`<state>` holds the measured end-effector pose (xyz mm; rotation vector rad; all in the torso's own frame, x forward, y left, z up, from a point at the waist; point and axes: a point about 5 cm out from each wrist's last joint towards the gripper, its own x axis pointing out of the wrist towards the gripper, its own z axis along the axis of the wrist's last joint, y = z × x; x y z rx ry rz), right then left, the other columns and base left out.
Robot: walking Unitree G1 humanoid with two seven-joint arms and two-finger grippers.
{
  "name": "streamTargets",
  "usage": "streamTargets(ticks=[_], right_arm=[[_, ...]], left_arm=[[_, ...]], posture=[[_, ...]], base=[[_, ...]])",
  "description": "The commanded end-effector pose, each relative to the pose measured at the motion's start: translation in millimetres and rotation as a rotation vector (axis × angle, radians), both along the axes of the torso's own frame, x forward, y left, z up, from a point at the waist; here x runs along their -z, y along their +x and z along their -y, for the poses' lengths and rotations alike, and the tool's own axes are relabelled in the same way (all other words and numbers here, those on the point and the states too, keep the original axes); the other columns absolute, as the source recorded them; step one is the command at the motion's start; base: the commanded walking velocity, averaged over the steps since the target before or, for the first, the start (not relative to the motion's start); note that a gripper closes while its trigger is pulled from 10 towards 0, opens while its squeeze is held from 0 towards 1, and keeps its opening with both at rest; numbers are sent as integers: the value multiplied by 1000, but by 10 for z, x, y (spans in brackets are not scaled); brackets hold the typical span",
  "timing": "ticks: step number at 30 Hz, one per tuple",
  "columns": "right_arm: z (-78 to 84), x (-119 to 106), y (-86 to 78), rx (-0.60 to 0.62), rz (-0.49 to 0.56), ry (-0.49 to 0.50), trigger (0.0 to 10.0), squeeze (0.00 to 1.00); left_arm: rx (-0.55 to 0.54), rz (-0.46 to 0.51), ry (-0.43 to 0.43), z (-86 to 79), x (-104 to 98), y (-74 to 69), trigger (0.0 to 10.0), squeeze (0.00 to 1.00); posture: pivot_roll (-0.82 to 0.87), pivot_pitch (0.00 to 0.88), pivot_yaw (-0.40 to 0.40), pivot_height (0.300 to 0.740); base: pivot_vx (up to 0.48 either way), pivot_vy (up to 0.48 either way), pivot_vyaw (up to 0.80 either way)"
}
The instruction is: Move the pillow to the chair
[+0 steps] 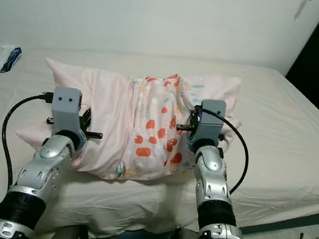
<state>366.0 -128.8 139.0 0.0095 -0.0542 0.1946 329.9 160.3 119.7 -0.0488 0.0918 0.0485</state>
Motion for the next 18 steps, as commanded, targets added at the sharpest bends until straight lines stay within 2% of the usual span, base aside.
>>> streamTargets(ticks=[1, 9, 18], right_arm=[[-127, -97, 0, -64, 38, 3, 10000, 0], [-122, -49, -24, -61, 23, -14, 10000, 0], [-98, -29, -9, -42, -10, 4, 10000, 0]], left_arm=[[60, 40, 15, 176, -57, 12, 10000, 0], [15, 23, 23, 123, -7, 5, 10000, 0], [9, 17, 21, 117, -1, 15, 10000, 0]], posture=[[-13, 0, -70, 587], [-16, 0, -75, 627], [-19, 0, -73, 642]], base=[[0, 0, 0], [0, 0, 0], [0, 0, 0]])
